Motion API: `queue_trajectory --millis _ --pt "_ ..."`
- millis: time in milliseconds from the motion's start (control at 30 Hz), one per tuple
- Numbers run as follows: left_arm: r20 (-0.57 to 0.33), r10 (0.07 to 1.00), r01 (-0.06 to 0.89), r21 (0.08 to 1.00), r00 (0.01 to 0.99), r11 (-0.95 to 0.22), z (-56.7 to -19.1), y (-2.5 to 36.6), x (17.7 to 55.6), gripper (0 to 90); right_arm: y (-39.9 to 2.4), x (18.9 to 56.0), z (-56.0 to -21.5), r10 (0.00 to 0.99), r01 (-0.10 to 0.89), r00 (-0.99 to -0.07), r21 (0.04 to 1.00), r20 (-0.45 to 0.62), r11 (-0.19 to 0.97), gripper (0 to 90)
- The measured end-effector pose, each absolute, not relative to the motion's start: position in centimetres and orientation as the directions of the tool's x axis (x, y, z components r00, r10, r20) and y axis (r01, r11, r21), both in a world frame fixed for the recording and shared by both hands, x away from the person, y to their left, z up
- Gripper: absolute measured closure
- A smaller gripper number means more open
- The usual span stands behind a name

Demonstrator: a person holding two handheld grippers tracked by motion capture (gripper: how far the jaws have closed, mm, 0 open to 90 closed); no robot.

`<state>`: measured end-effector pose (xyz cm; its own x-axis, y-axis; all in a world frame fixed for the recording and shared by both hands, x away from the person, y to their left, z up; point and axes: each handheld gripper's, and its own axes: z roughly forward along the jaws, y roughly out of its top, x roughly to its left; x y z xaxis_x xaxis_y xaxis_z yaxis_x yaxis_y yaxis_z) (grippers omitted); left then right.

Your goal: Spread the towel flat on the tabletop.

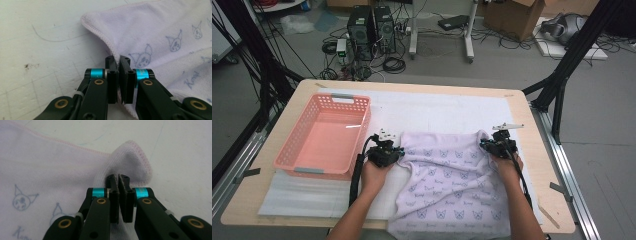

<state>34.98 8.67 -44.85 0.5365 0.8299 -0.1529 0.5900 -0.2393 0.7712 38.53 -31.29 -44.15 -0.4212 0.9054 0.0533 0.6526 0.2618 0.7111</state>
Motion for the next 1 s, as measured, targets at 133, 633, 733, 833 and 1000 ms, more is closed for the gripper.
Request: queue_trajectory --millis 133,633,733,833,1000 --pt "-0.155 0.831 0.591 0.771 0.534 -0.236 -44.8 8.6 35.0 85.0 -32.9 38.1 -43.1 0.937 0.646 -0.336 0.702 -0.093 0.301 88.2" --pt "-0.193 0.839 0.604 0.775 0.508 -0.187 -45.0 7.6 37.1 46.1 -36.5 36.1 -42.2 0.941 0.652 -0.334 0.735 0.058 0.186 60.7" --pt "-0.079 0.866 0.571 0.781 0.494 -0.254 -44.9 6.9 36.9 58.4 -36.4 35.9 -42.5 0.932 0.654 -0.357 0.729 0.062 0.201 57.4" --pt "-0.111 0.871 0.599 0.767 0.479 -0.231 -44.7 7.3 37.4 86.5 -36.3 36.0 -42.7 0.93 0.648 -0.363 0.733 0.055 0.21 57.3" --pt "-0.088 0.916 0.586 0.791 0.392 -0.175 -44.2 8.1 38.3 87.2 -35.9 36.4 -43.1 0.922 0.645 -0.382 0.733 0.063 0.217 57.4"
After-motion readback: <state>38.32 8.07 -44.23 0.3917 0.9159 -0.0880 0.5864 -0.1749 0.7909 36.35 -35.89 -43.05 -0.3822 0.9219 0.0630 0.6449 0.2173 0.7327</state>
